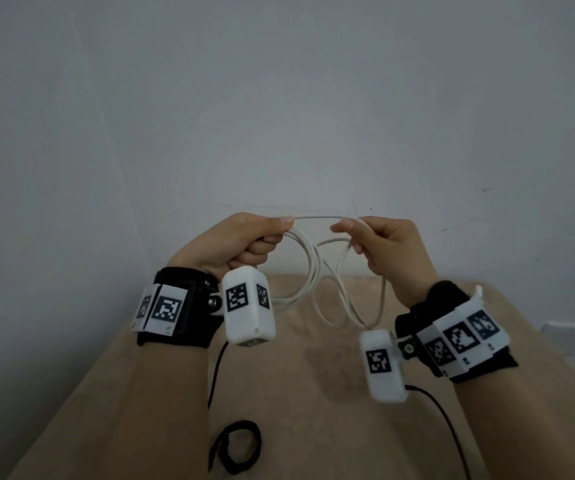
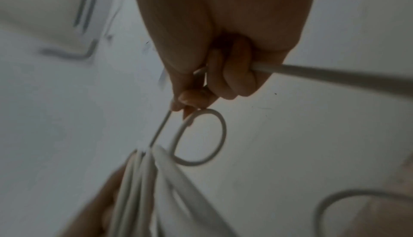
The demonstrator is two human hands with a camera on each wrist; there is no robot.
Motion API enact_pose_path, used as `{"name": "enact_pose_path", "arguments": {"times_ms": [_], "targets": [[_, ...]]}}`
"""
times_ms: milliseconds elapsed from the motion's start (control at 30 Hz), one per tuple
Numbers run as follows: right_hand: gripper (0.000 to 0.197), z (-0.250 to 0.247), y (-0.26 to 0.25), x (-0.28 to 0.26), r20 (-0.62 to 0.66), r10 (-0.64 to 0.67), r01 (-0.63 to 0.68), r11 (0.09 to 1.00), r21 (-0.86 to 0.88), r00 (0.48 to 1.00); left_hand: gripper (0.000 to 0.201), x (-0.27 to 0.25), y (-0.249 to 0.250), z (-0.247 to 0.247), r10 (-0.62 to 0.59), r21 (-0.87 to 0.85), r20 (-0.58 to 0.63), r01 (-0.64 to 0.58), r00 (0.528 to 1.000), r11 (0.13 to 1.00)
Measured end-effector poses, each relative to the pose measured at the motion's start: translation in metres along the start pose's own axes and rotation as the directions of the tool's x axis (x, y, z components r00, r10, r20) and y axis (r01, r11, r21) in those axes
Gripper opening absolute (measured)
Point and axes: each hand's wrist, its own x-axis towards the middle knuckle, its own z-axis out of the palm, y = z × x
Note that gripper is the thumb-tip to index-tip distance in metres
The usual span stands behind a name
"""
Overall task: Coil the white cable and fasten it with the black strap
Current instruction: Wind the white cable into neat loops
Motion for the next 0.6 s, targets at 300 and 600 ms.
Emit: {"name": "enact_pose_path", "arguments": {"times_ms": [300,600], "targets": [[0.025,-0.001,-0.002,0.0,0.143,0.103,-0.112,0.992,0.054,0.984,0.041,0.006,0.005,0.005,0.017,-0.3,-0.168,-0.067,0.986,0.952],[0.022,-0.008,0.003,0.0,0.154,0.175,-0.188,0.979,0.074,0.972,0.042,0.009,0.007,0.004,0.049,-0.523,-0.296,-0.205,0.954,0.828]]}}
